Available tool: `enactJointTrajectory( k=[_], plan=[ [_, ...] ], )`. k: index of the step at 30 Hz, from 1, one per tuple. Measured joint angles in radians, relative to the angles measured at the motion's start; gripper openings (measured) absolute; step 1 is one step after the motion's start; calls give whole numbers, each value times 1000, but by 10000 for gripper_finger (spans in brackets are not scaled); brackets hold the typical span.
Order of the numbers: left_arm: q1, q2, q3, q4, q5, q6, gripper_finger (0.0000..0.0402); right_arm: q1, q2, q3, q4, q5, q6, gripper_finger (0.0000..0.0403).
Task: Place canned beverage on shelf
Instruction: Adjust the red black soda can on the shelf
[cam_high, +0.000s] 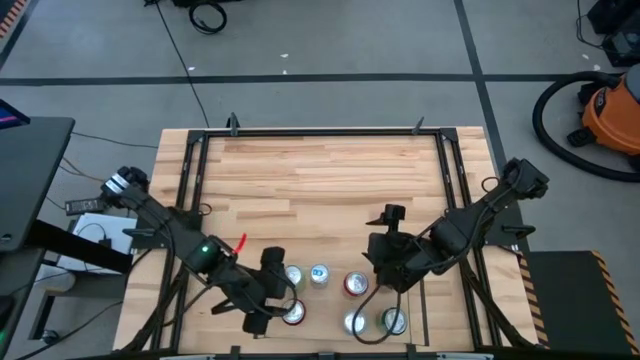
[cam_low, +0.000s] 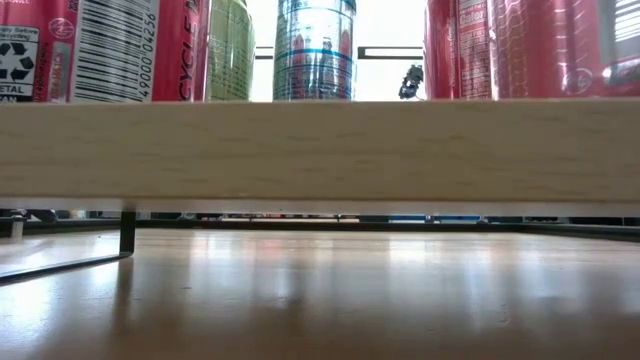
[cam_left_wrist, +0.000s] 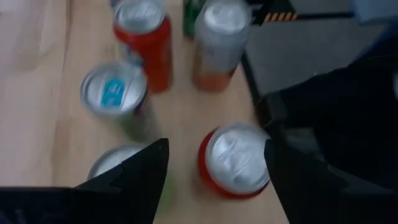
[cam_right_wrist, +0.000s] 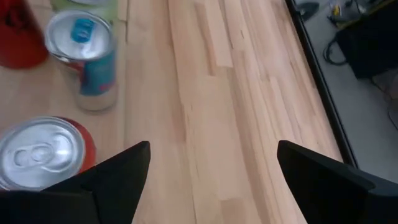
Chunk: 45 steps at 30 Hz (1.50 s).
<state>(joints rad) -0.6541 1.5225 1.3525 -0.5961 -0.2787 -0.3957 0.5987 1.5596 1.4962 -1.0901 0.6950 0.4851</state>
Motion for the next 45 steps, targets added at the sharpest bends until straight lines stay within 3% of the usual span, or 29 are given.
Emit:
enactJointTrajectory(
  k=[4,10,16,24,45],
  plan=[
    [-14,38,86,-2,4,-4,274,22,-30,-63,108,39,-32,361],
    [-36,141,207,-133,4,10,274,52,-66,-142,207,96,-45,361],
    [-54,200,213,-144,13,180,274,61,-75,-175,239,101,-51,361],
    [-57,207,213,-230,11,276,274,71,-75,-175,277,101,-58,361],
    [-61,234,212,-201,15,420,274,82,-75,-175,307,115,-58,361]
  ],
)
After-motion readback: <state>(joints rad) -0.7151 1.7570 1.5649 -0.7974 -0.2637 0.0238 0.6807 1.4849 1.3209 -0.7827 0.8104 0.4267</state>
